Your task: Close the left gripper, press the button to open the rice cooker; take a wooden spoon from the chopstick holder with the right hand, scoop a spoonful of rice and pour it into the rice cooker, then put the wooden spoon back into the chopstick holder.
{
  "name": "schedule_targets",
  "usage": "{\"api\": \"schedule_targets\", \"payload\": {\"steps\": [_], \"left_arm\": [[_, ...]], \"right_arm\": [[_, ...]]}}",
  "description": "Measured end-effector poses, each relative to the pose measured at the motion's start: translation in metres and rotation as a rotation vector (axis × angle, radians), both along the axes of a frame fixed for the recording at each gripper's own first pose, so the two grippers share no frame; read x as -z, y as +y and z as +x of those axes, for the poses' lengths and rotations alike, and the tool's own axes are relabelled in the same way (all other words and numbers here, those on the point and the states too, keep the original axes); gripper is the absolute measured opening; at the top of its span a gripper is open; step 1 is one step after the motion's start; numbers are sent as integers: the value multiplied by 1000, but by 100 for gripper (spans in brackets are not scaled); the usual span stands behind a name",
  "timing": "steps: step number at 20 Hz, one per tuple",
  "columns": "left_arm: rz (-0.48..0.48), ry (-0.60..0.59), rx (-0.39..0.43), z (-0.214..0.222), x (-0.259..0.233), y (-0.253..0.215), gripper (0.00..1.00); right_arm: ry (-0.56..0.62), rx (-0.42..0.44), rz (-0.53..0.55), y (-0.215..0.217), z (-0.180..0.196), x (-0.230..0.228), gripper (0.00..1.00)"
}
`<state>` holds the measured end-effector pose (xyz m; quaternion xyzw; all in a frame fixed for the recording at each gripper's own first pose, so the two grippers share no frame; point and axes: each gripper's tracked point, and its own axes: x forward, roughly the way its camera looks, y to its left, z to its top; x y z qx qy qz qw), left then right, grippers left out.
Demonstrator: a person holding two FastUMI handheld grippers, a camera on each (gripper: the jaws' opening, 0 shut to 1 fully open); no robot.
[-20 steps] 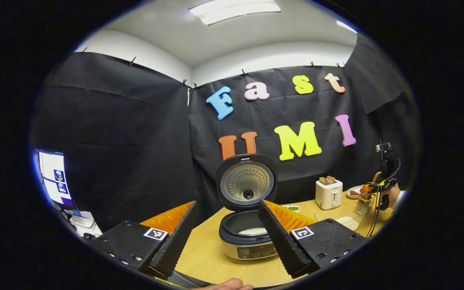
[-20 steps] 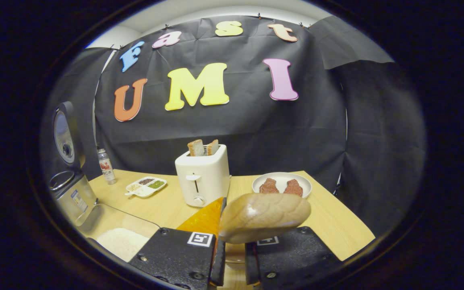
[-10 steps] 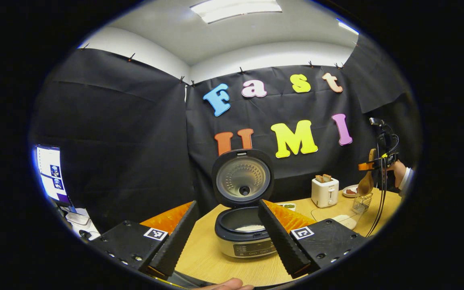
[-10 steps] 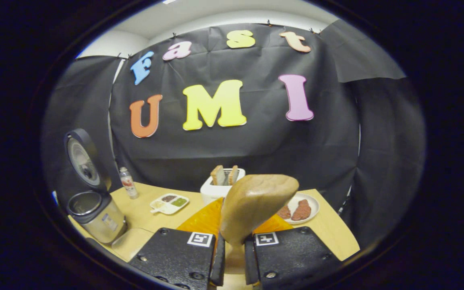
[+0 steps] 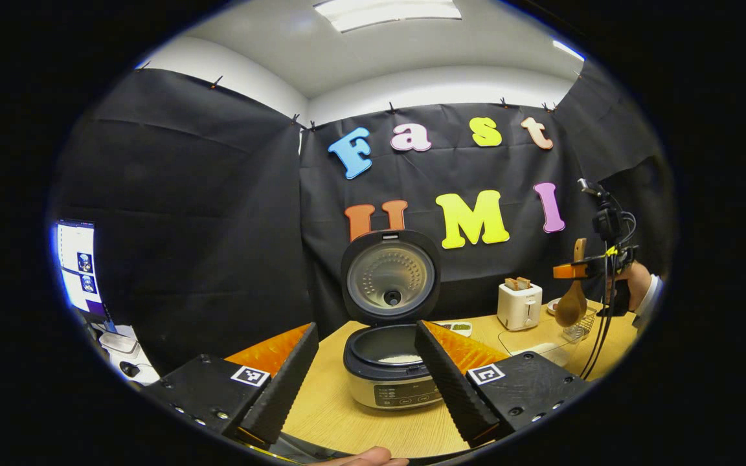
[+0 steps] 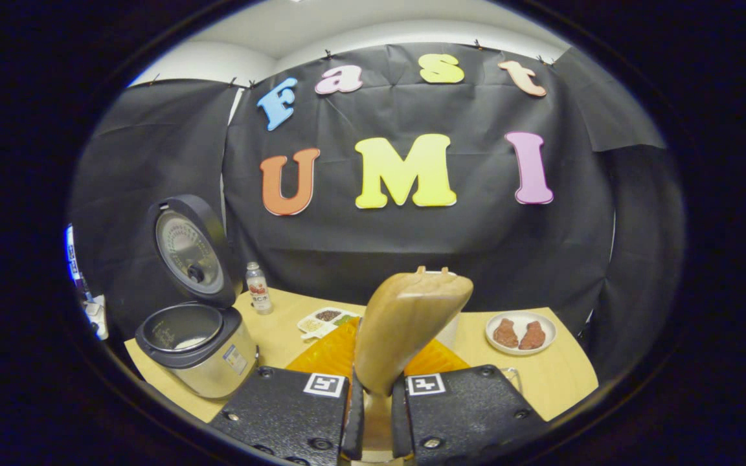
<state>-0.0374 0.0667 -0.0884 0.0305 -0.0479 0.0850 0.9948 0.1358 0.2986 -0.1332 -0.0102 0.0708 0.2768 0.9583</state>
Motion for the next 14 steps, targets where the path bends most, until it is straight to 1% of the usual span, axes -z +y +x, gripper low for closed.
{"api": "schedule_targets", "payload": {"steps": [1,3,5,8,10,12,13,14], "left_arm": [[-8,-1,0,0,1,0,95],[-23,-6,6,-1,1,-1,95],[-22,-13,10,-1,2,0,95],[-23,-14,17,1,5,-2,95],[-22,-6,29,2,9,-3,95],[-7,2,46,4,13,-5,95],[-3,10,49,4,15,-5,95],[1,13,52,3,17,-7,95]], "right_arm": [[16,-10,-15,10,-3,13,20],[28,3,-64,18,-1,40,22],[39,42,-116,15,6,68,21],[58,106,-152,1,16,98,21],[58,101,-123,-1,15,101,20],[65,117,-96,-9,12,103,22],[88,108,-85,-5,11,109,19],[122,90,-77,0,7,117,19]]}}
